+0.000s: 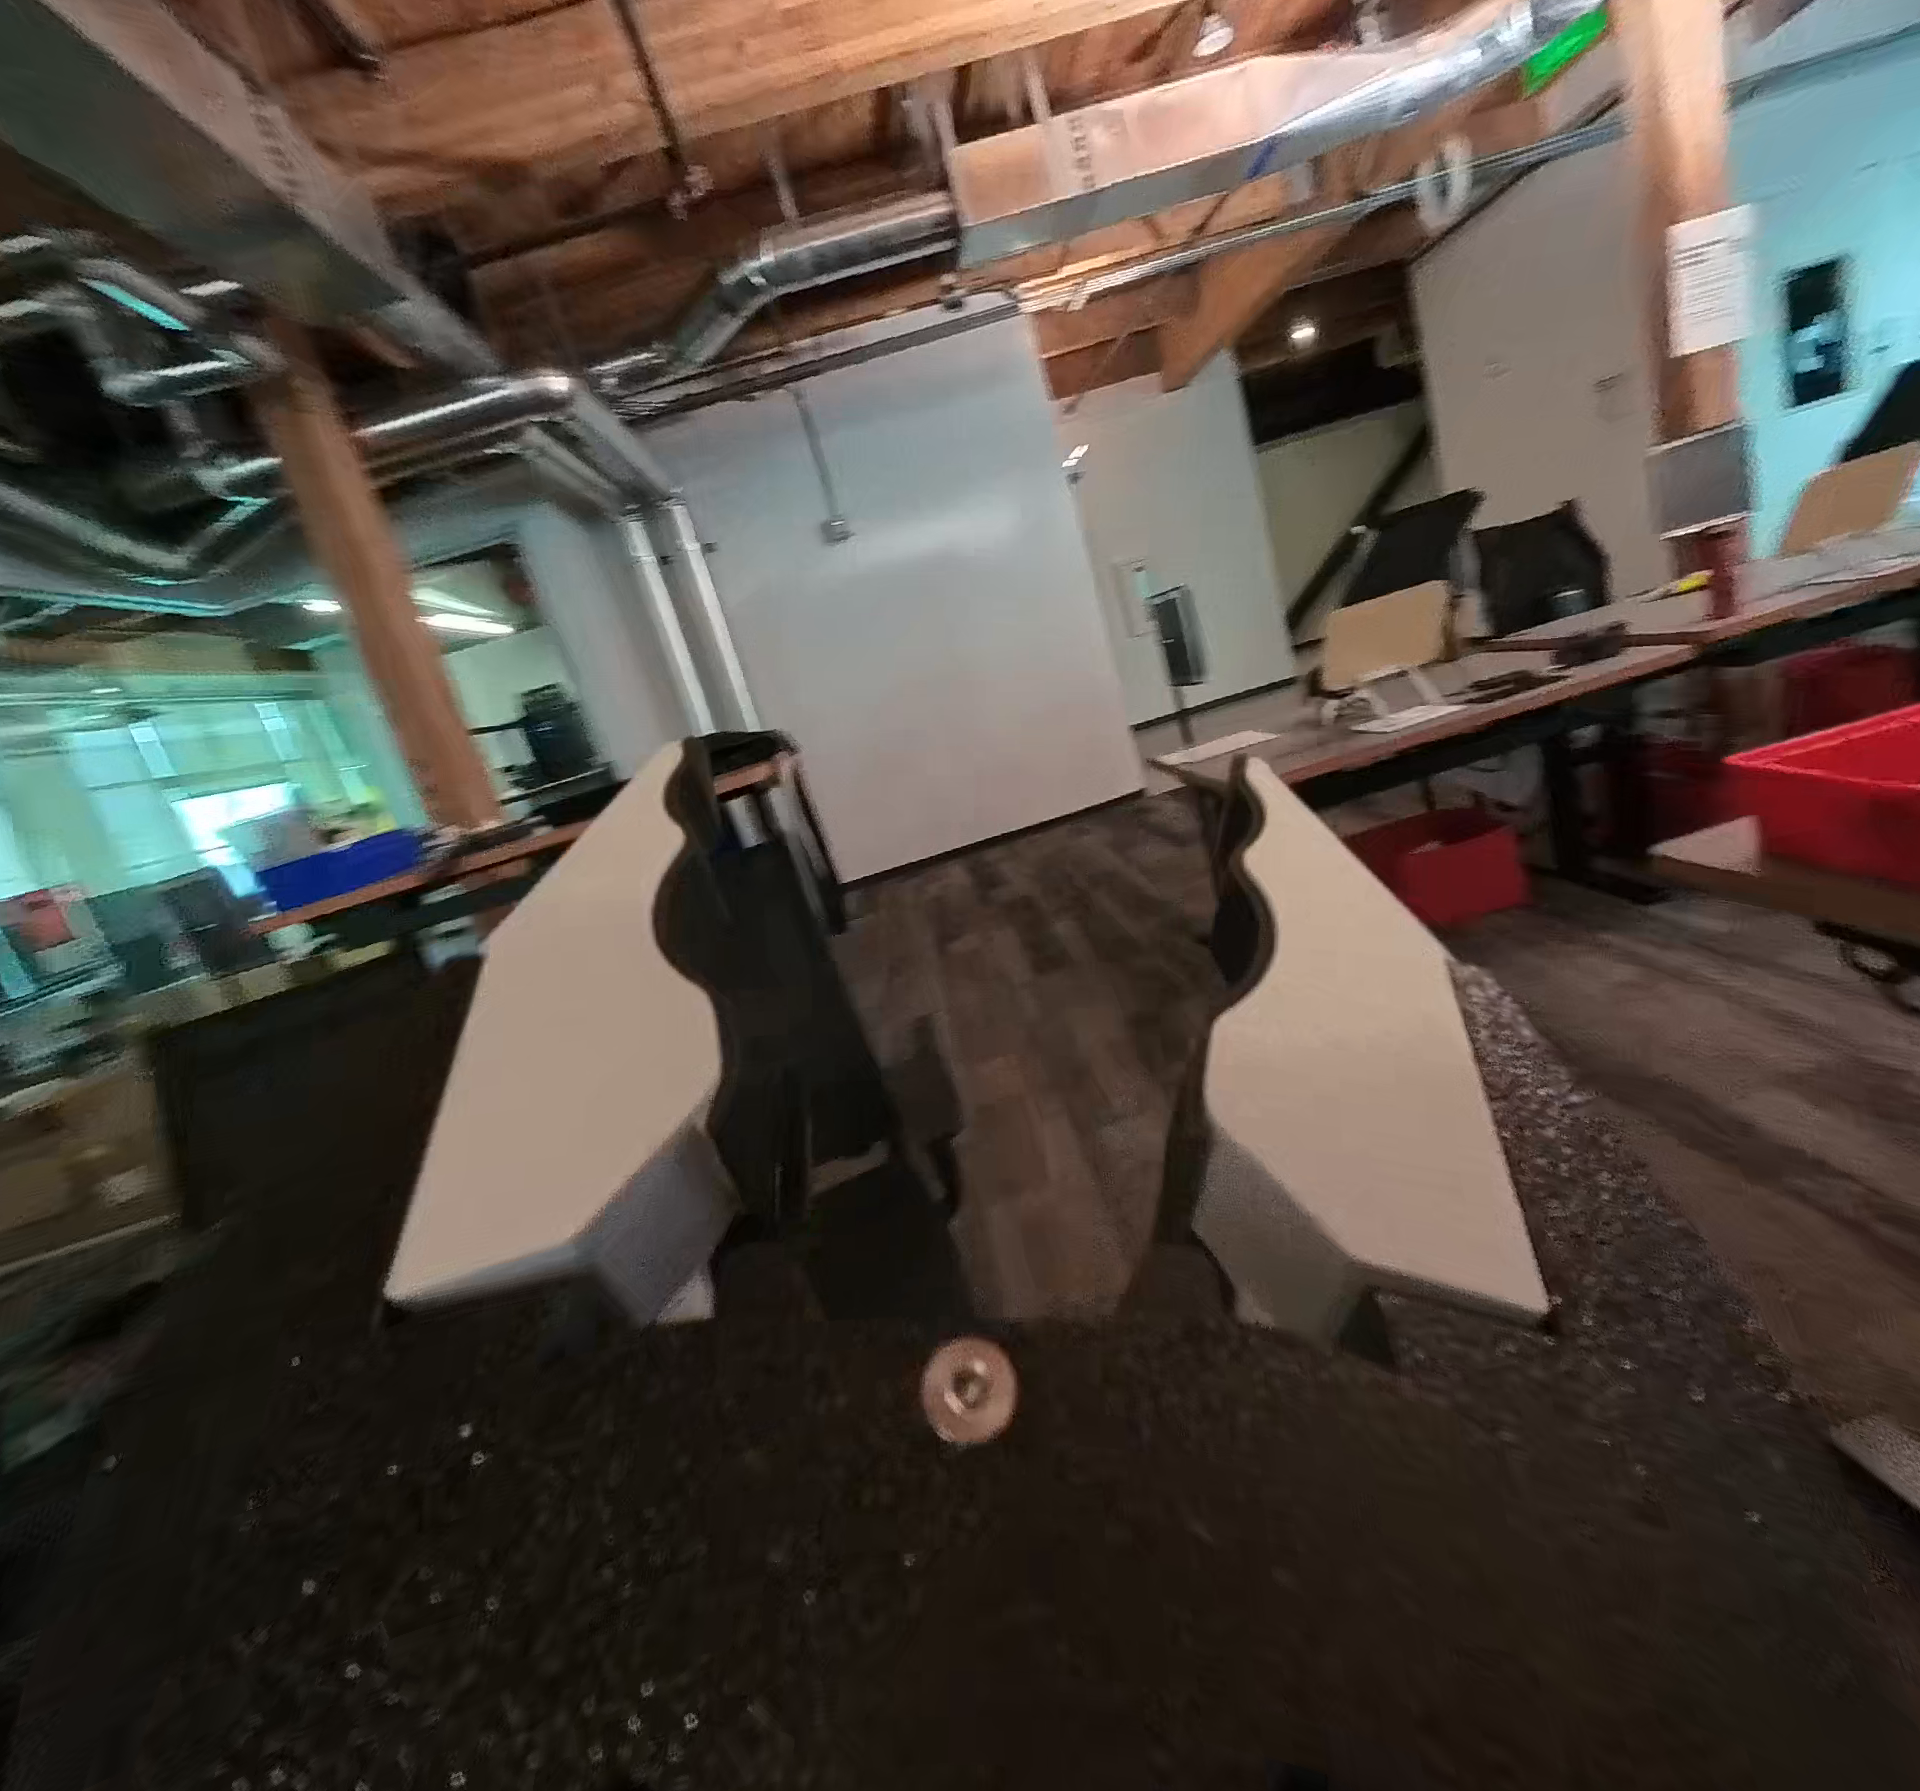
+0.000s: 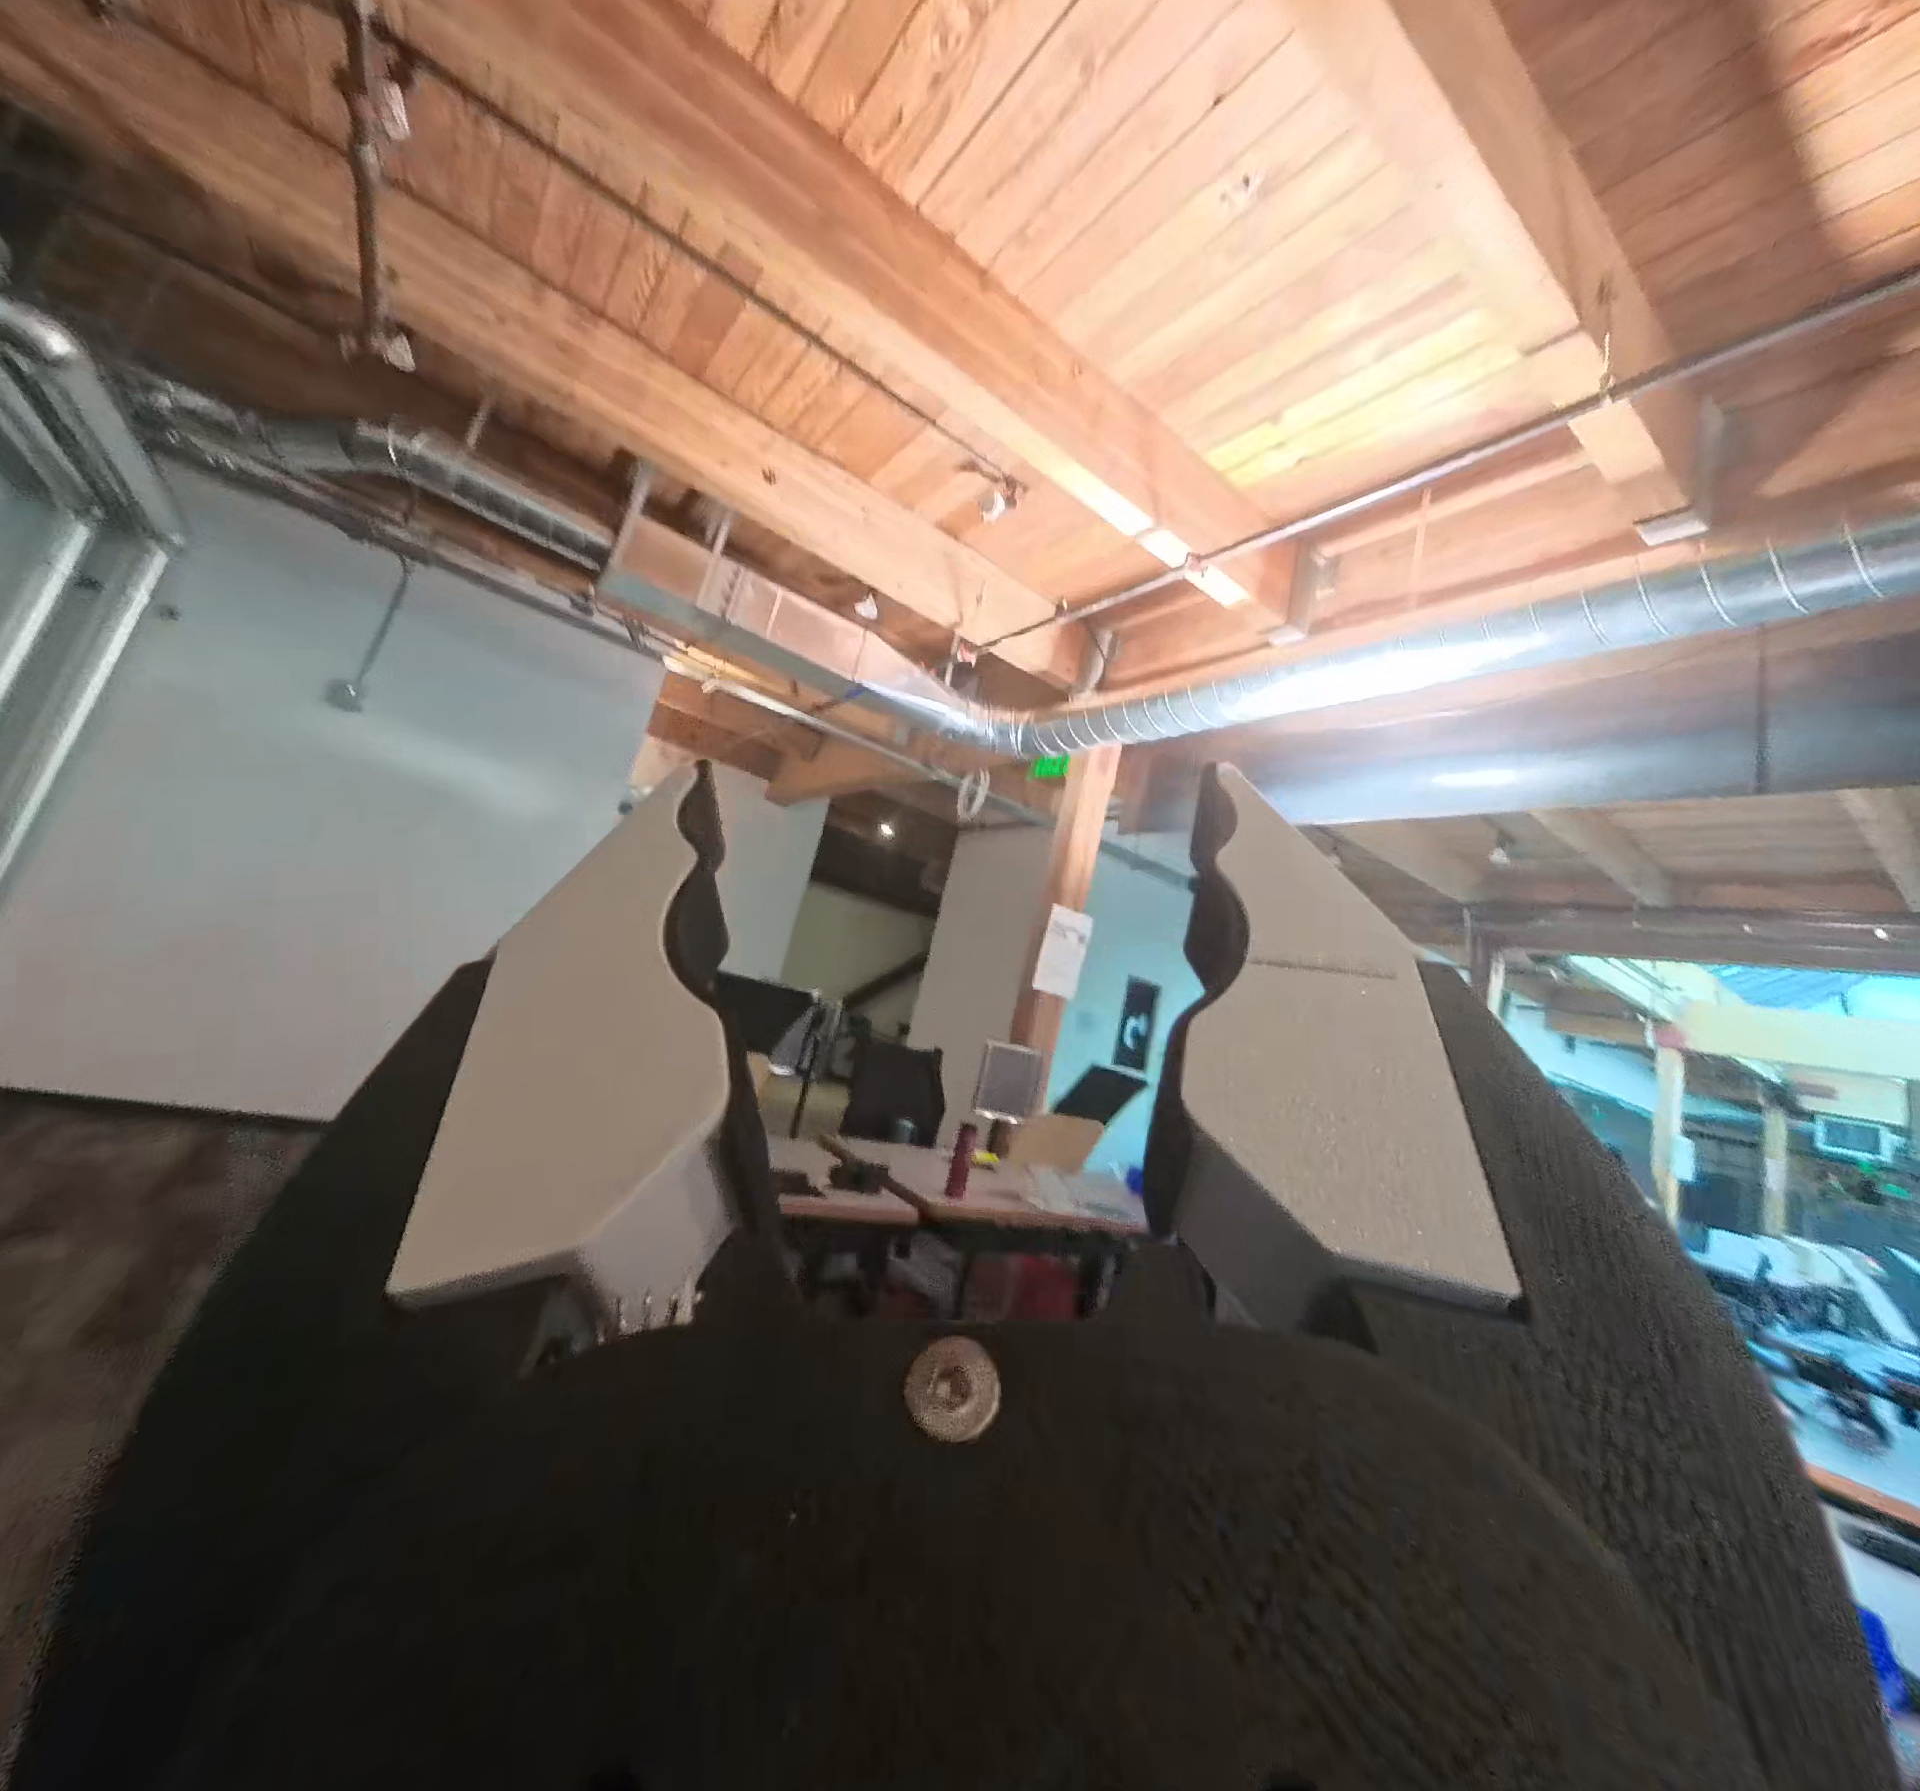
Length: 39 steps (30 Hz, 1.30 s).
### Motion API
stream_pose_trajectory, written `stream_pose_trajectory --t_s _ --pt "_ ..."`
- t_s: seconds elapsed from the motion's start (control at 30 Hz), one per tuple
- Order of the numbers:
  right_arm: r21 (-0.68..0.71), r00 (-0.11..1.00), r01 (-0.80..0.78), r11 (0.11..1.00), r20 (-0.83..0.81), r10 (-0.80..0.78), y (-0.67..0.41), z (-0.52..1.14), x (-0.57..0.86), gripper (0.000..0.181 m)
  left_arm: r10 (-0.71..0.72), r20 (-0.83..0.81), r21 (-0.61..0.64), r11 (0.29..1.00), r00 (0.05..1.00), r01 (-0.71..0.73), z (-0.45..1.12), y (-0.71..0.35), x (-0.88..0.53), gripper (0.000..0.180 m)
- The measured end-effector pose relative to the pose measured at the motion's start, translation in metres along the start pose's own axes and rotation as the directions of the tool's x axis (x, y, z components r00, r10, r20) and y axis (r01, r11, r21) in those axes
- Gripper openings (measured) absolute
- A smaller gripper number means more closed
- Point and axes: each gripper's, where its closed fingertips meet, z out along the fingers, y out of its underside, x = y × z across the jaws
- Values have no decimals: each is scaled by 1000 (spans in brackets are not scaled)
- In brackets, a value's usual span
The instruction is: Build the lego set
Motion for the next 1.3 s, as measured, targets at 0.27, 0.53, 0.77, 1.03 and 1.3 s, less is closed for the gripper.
stream_pose_trajectory --t_s 0.27,0.53,0.77,1.03,1.3 --pt "-36 983 154 987 -100 -157 107 86 -33 84 -90 -242 64 992 966 109 205 68 114 93" --pt "-67 948 236 969 -201 -245 188 220 -45 76 -67 -303 69 993 951 92 415 114 157 90" --pt "-116 960 210 971 -162 -227 263 317 -95 70 -160 -302 -7 986 940 166 531 194 178 86" --pt "-133 897 306 943 -293 -332 338 396 -160 66 -160 -344 -71 987 925 144 705 305 183 84" --pt "-234 778 414 880 -411 -475 381 485 -209 63 -83 -433 64 990 897 122 931 312 200 83"
